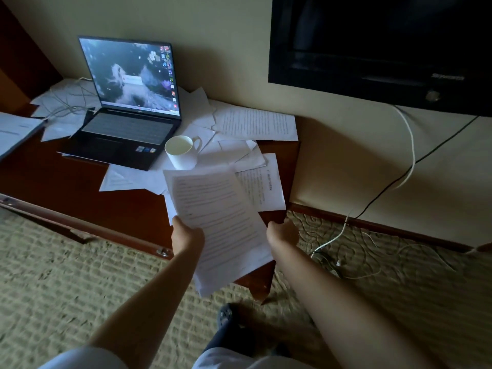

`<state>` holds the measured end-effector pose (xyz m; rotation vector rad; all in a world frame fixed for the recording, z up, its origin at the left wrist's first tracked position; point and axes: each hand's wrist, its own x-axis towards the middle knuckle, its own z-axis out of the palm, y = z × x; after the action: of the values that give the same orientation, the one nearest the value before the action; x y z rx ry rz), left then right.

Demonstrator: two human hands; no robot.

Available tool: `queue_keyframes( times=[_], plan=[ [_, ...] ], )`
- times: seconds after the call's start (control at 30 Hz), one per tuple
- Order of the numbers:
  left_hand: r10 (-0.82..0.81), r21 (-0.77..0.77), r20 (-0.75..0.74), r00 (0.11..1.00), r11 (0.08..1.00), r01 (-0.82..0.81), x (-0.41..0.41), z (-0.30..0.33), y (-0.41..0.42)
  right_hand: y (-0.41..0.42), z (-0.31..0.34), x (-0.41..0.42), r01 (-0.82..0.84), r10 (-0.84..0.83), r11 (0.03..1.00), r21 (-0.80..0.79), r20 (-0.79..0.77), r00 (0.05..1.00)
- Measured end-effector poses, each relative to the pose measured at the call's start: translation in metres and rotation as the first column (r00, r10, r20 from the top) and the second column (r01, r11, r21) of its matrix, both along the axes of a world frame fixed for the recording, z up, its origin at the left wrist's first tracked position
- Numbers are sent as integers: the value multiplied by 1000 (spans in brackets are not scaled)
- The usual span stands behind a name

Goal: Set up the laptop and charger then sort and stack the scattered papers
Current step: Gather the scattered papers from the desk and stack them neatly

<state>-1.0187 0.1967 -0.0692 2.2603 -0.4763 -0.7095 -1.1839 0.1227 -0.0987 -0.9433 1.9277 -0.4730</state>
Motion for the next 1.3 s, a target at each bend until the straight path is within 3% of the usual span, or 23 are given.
queue_keyframes(
  times=[0.2, 0.33, 0.43, 0.57, 0.63, 0.7, 0.8, 0.87, 0.93, 1.13, 1.23, 1.3],
  plan=[
    [-233, 125, 104, 967, 967, 220, 24, -10, -20, -39, -11, 17, -5, -10, 996, -91, -163, 987],
    [-259, 121, 100, 961, 961, 247, 37, -15, -38, -54, -18, 25, -6, -16, 997, -74, -286, 958],
    [-257, 102, 90, 962, 963, 248, 41, -15, -55, -63, -26, 28, 94, -125, 989, -118, -284, 951],
    [-269, 92, 68, 961, 961, 262, 45, -19, -70, -71, -26, 31, 4, -75, 953, -303, -225, 972],
    [-267, 86, 52, 962, 961, 262, 45, -20, -74, -75, -21, 21, 117, -222, 900, -419, -212, 952],
    [-262, 86, 42, 964, 962, 257, 45, -21, -78, -81, -17, 10, 330, -411, 862, -385, -148, 900],
    [-271, 84, 41, 962, 960, 267, 42, -21, -82, -86, -17, 6, 559, -543, 818, -131, 140, 828],
    [-280, 87, 40, 959, 957, 276, 38, -22, -84, -83, -16, 13, 492, -477, 870, -39, 184, 859],
    [-295, 86, 40, 955, 953, 290, 34, -21, -84, -81, -14, 18, 387, -377, 920, -64, 123, 918],
    [-316, 114, 58, 947, 945, 308, 22, -15, -73, -83, 12, -18, 519, -547, 752, -407, 54, 835],
    [-313, 136, 67, 947, 943, 302, 18, -15, -60, -79, 37, -24, 319, -477, 756, -571, -147, 867],
    [-307, 145, 95, 947, 945, 292, 15, -13, -51, -75, 54, -23, 264, -456, 701, -662, -131, 880]
  ],
)
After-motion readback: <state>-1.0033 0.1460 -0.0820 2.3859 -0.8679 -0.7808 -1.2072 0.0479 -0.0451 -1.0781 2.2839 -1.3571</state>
